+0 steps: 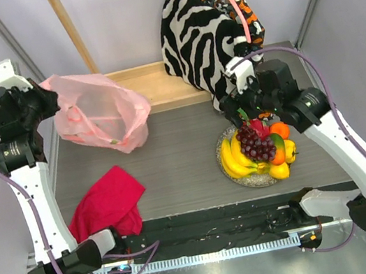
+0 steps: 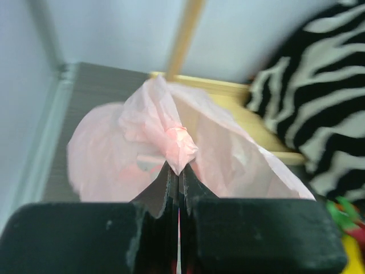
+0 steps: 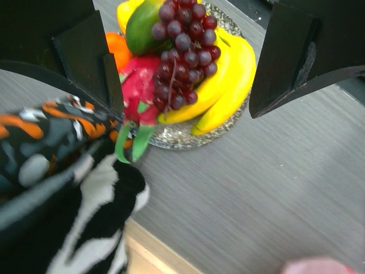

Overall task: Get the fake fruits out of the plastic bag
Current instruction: Pick up the plastic bag at the center of the board, then place the plastic bag at the center of the board.

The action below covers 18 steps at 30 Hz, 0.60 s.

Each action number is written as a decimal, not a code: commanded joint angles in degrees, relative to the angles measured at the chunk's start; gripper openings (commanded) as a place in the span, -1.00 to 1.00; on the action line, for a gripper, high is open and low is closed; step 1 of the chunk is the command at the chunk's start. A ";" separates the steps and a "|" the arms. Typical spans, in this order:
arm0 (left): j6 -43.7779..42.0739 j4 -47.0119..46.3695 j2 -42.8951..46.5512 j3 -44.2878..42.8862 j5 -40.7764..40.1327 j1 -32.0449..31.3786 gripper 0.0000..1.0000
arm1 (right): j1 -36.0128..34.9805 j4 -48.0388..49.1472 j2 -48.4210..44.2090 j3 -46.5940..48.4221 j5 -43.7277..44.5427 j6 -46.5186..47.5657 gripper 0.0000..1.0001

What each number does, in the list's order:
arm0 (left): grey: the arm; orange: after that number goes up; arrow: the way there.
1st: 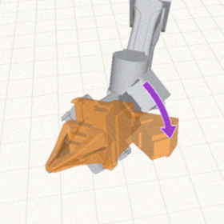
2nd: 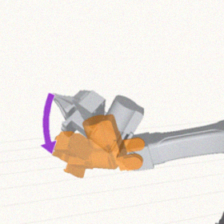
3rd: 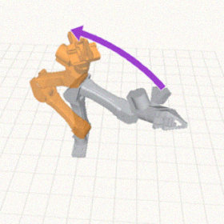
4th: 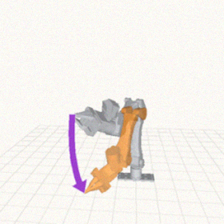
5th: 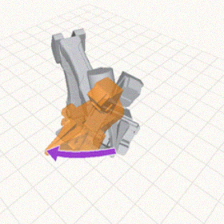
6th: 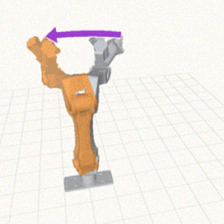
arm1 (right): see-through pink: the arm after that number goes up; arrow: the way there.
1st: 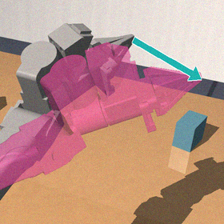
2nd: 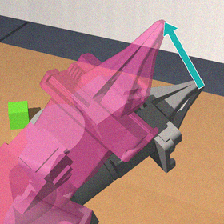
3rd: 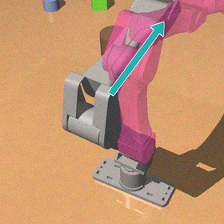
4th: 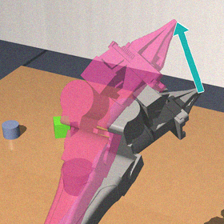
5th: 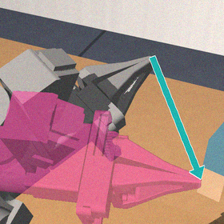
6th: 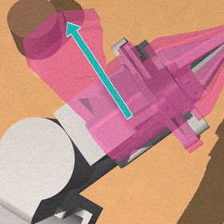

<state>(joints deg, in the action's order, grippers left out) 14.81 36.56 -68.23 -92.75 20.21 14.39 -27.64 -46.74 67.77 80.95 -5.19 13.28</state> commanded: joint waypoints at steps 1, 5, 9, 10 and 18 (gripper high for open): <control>-8.03 2.03 0.72 1.86 -16.86 0.90 -1.00 | 0.82 2.53 -7.38 -3.16 11.93 -2.38 0.99; -5.60 4.05 2.57 6.08 -14.07 0.99 -0.05 | 5.47 5.78 -12.21 -6.58 26.78 -3.43 0.99; -2.16 3.61 4.94 9.86 -8.44 0.99 0.99 | 14.52 8.86 -13.98 -9.84 35.86 -5.53 0.99; -1.80 3.61 5.38 10.04 -7.12 0.99 1.00 | 17.67 8.86 -13.20 -9.76 35.08 -6.50 0.99; 1.09 3.26 17.05 19.87 0.62 0.90 0.99 | 47.77 6.13 -2.12 -8.88 20.73 -16.09 0.99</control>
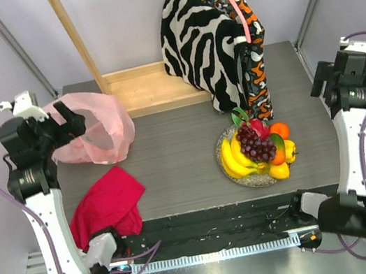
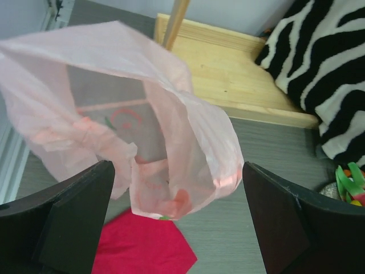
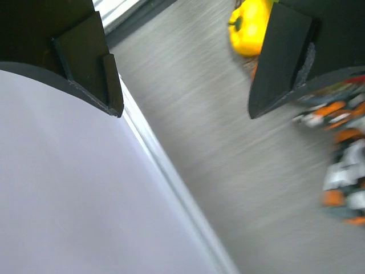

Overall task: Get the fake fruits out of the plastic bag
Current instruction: Place the plastic bag at the center of the board, then reset both arms

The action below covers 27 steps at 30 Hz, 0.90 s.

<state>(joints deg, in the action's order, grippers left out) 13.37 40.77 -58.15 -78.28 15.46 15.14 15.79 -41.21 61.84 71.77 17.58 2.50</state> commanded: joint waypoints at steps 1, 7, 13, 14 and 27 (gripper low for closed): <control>3.15 -0.70 8.13 9.51 6.41 0.24 1.00 | 3.99 0.78 4.16 -0.04 -2.72 -4.97 0.99; -0.88 4.39 15.87 17.02 1.60 0.16 1.00 | 2.76 2.45 1.26 -6.63 -3.52 -4.00 0.99; -9.31 8.88 19.73 15.71 -10.01 0.07 1.00 | 2.23 1.04 2.05 -9.54 -5.54 -2.95 0.99; -9.84 9.15 20.53 15.53 -9.75 -0.02 0.99 | 2.23 1.22 2.40 -9.80 -5.89 -3.03 0.99; -7.92 10.03 25.46 16.40 -9.15 -0.63 0.99 | 2.14 6.84 3.55 -10.86 -19.25 -0.13 0.99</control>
